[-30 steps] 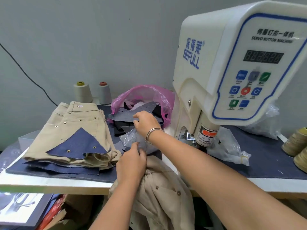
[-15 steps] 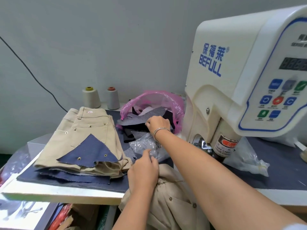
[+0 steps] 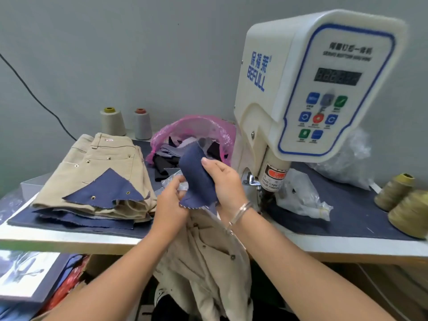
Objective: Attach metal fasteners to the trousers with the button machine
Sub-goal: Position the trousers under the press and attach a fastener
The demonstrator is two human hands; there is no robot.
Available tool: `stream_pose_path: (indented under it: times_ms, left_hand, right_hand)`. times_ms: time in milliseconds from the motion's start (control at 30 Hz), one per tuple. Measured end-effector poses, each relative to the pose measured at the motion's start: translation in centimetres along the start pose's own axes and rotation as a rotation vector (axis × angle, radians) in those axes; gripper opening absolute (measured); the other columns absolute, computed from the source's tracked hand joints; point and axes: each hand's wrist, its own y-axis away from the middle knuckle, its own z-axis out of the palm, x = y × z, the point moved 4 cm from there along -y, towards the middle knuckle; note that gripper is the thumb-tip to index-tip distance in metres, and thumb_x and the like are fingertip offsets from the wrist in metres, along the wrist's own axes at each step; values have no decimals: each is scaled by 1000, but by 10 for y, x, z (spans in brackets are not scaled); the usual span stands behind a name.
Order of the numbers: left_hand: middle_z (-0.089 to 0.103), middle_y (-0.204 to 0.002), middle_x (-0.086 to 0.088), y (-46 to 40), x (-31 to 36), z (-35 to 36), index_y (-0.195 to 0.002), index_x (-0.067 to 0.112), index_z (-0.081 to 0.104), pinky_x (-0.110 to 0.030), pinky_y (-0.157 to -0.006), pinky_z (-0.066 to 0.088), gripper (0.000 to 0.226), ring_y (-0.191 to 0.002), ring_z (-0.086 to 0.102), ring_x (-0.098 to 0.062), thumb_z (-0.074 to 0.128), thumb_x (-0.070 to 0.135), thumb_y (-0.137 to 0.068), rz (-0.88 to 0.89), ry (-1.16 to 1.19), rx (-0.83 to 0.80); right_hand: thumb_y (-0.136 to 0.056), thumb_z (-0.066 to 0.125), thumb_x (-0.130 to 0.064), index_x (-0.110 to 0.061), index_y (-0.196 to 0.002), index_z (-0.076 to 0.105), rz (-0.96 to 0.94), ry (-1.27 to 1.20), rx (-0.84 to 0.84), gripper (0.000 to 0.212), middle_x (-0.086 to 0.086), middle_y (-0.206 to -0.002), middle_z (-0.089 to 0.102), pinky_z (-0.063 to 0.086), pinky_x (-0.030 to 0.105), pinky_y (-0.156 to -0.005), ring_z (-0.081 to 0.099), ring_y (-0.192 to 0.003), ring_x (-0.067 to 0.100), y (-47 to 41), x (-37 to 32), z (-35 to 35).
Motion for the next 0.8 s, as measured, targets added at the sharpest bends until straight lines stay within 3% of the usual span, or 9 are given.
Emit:
stream_pose_path:
  times_ms: [100,200,267,367,467,567,633,700,800]
  left_hand:
    - [56,-58,5,-5,35,-17,-89,30,58,-26,-53,40,36,-53,48,-9,53,-6,-87,83,156,0]
    - [53,-63,-8,-20,72,-39,-87,28,61,-26,-50,34,22,-55,41,-19,58,7,-88,135,249,79]
    - [52,-60,-5,-34,91,-55,-88,27,61,-21,-45,32,17,-50,39,-15,58,10,-89,170,278,154]
    - [48,-51,12,-59,106,-70,-89,28,59,-18,-45,34,11,-44,38,-3,57,18,-93,187,176,236]
    - [65,-90,0,-81,99,-76,-101,19,58,-29,-75,47,11,-78,57,-11,52,28,-97,97,-101,253]
    - [55,-118,-13,-83,94,-94,-112,10,57,-30,-97,37,25,-110,51,-23,45,28,-99,51,-345,359]
    - [59,-107,-8,-69,102,-99,-105,17,55,-21,-86,40,20,-102,53,-21,44,32,-98,129,-334,316]
    - [60,-84,8,-46,111,-92,-93,22,53,-13,-67,40,24,-81,55,-12,46,45,-91,163,-202,164]
    - [61,-82,19,-7,119,-72,-92,30,50,-16,-65,41,44,-79,56,0,51,69,-71,98,-72,-5]
  right_hand:
    - [-92,58,-14,-7,-78,66,4,71,-42,18,12,-86,61,43,35,-82,54,-83,22,32,-1,-18]
    - [-92,56,-10,3,-83,66,55,200,-128,18,7,-115,64,40,31,-98,59,-105,17,55,11,-30]
    - [-91,56,-6,4,-82,64,121,168,-258,16,3,-98,66,43,27,-88,60,-90,11,68,16,-30]
    - [-90,61,-11,-20,-68,63,100,346,-370,24,-9,-65,57,40,13,-64,50,-64,0,74,2,-14]
    - [-90,62,-13,-14,-72,67,-23,351,-208,19,-4,-69,61,41,17,-63,50,-69,4,50,-26,7]
    - [-90,62,-11,6,-94,68,44,122,49,19,21,-95,68,42,22,-61,51,-76,15,10,-46,19]
    - [-91,61,-9,8,-98,66,123,-54,151,19,23,-102,67,44,24,-60,54,-73,17,-11,-53,26]
    - [-93,58,-11,-2,-84,63,182,-200,184,13,14,-92,63,45,28,-62,55,-69,20,-25,-58,34]
    - [-95,55,-16,-8,-82,57,223,-241,229,15,14,-100,64,50,35,-80,58,-86,25,-41,-66,44]
